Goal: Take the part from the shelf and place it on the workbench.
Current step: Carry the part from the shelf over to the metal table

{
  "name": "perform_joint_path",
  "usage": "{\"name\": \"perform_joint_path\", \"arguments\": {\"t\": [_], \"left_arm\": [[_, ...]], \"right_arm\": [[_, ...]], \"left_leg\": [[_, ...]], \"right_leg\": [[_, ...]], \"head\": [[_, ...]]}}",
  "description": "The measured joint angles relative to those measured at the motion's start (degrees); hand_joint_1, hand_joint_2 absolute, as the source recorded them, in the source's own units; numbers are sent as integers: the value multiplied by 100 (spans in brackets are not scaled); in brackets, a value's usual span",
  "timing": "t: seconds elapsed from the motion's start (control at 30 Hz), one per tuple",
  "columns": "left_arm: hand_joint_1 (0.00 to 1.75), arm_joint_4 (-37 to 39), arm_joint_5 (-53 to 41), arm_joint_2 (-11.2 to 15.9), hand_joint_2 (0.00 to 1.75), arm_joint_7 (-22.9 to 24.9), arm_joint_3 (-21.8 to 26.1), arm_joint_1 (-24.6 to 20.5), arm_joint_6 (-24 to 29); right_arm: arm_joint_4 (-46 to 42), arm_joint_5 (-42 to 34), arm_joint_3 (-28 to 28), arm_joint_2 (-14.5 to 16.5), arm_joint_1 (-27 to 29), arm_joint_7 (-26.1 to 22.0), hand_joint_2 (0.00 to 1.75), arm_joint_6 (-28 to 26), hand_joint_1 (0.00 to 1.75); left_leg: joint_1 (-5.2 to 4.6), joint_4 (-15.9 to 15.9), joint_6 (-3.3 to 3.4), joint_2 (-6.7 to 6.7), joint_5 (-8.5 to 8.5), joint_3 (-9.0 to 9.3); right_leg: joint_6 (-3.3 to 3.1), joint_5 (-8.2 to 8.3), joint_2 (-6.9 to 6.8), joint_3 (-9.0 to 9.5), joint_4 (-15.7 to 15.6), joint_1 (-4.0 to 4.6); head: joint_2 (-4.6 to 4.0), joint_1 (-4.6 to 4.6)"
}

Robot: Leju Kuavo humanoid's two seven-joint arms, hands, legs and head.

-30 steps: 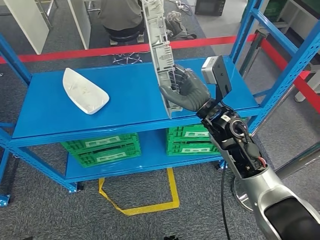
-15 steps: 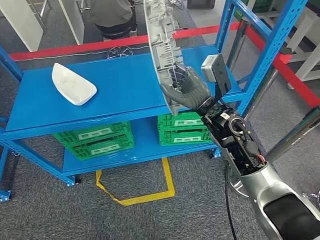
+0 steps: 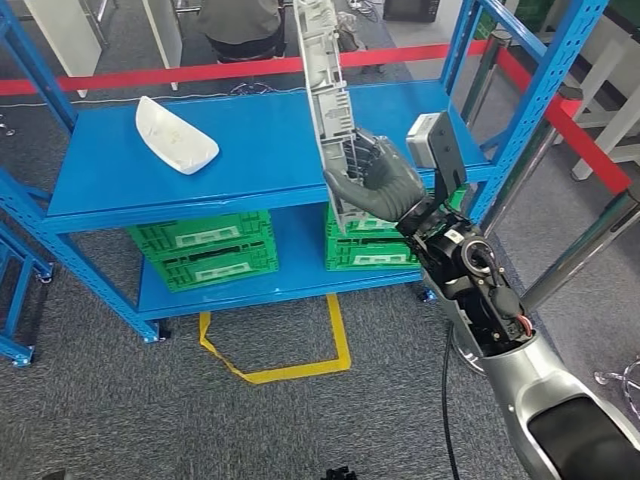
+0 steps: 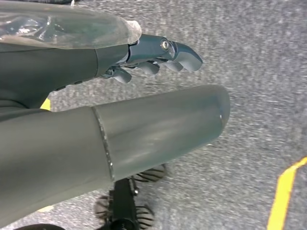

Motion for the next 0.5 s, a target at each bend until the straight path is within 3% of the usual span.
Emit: {"name": "perform_joint_path", "arguments": {"t": [0.03,0.07,0.13,0.17,0.2,0.27,0.3,0.33,0.4,0.43,0.47,0.5], "left_arm": [[0,0,1,-1,0,0,0,0,0],[0,0,1,-2,0,0,0,1,0],[0,0,1,-5,0,-2,0,0,0],[0,0,1,-7,0,-2,0,-2,0],[0,0,0,-7,0,-3,0,-2,0],[0,0,-1,-5,0,-2,0,5,0],[0,0,-2,-3,0,-2,0,11,0],[0,0,-2,-1,0,-2,0,16,2],[0,0,-6,1,0,-2,0,16,5],[0,0,-11,-1,0,-2,0,13,7],[0,0,-18,-3,0,-1,0,9,7],[0,0,-28,-5,0,1,0,6,7]], "right_arm": [[1,0,-1,0,2,0,175,0,175],[1,0,-4,0,1,0,175,-1,175],[-4,0,-13,0,-7,0,175,-1,175],[-6,-1,-18,0,-11,0,175,-1,175],[-8,-1,-22,0,-12,2,175,-2,175],[-7,-2,-24,4,-8,13,175,-5,175],[-6,-2,-25,8,-6,19,175,-8,175],[-5,-2,-27,12,-4,24,175,-14,175],[-5,-2,-29,20,-3,29,175,-24,175],[-4,-1,-28,22,-2,30,175,-27,175],[-4,-1,-28,25,-1,31,175,-27,175],[-3,0,-30,26,-1,32,175,-27,175]], "left_leg": [[0,10,-15,-3,57,-82],[0,24,-37,-7,112,-152],[-13,44,-98,-14,217,-247],[-16,40,-133,-14,277,-277],[-19,24,-168,-14,343,-298],[-14,14,-236,-15,368,-356],[-12,119,-266,-16,219,-423],[-9,349,-292,-17,-49,-522],[2,1120,-332,-18,-686,-757],[4,1514,-346,-19,-851,-836],[5,1789,-355,-19,-852,-851],[6,1892,-356,-19,-718,-782]], "right_leg": [[-11,169,0,216,-189,0],[-34,292,2,530,-569,2],[-90,270,7,1149,-1487,28],[-117,206,11,1333,-1807,46],[-141,171,13,1394,-1964,64],[-210,259,-5,1308,-2002,48],[-258,328,-20,1243,-2012,36],[-303,407,-33,1160,-2023,23],[-355,562,-39,970,-2018,30],[-359,640,-36,866,-2010,33],[-357,715,-32,758,-1996,35],[-350,782,-27,646,-1978,36]], "head": [[0,20],[0,46],[0,98],[0,108],[0,113],[0,91],[0,71],[0,37],[0,-33],[0,-65],[0,-89],[0,-110]]}}
